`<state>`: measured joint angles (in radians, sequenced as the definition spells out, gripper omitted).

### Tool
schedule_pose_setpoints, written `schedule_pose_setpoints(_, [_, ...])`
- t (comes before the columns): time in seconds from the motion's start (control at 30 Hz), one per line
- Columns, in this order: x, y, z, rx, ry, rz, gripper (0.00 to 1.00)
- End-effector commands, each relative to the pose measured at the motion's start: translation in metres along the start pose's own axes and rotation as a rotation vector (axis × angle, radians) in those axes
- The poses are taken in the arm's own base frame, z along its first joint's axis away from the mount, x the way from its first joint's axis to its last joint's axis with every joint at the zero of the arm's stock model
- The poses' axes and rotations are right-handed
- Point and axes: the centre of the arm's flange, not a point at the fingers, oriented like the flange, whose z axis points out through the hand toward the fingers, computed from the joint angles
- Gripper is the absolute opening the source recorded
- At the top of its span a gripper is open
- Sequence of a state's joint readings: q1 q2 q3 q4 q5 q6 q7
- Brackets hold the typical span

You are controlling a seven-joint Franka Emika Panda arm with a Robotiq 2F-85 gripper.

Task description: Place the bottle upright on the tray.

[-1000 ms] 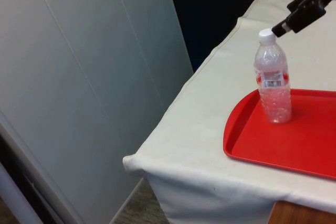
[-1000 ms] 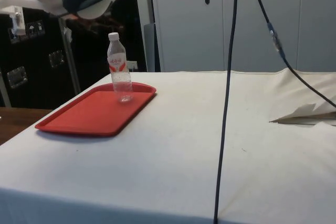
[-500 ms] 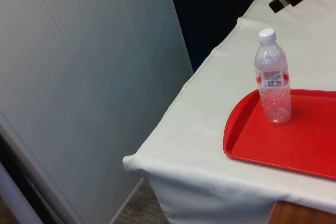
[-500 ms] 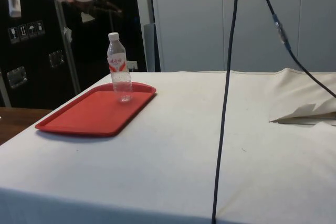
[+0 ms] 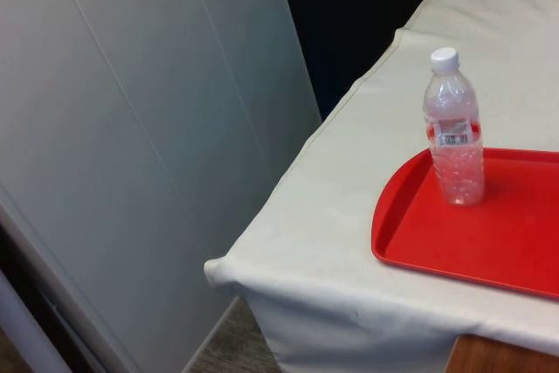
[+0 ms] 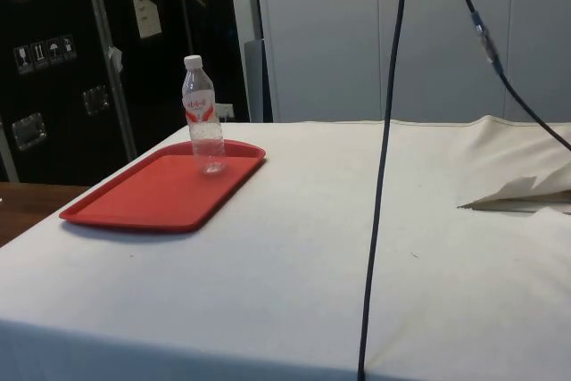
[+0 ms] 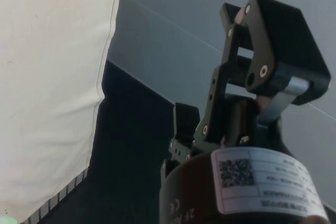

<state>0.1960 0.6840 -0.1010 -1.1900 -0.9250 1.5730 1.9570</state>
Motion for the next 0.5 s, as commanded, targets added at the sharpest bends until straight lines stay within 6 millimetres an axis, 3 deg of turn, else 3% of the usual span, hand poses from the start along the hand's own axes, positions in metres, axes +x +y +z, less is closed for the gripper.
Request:
schedule_pose_setpoints(0.0, [0.004,0.001,-0.003,-0.002,-0.020,0.008,1.00])
schedule_pose_setpoints(0.47, [0.022,0.001,-0.007,-0.006,-0.072,0.038,1.00])
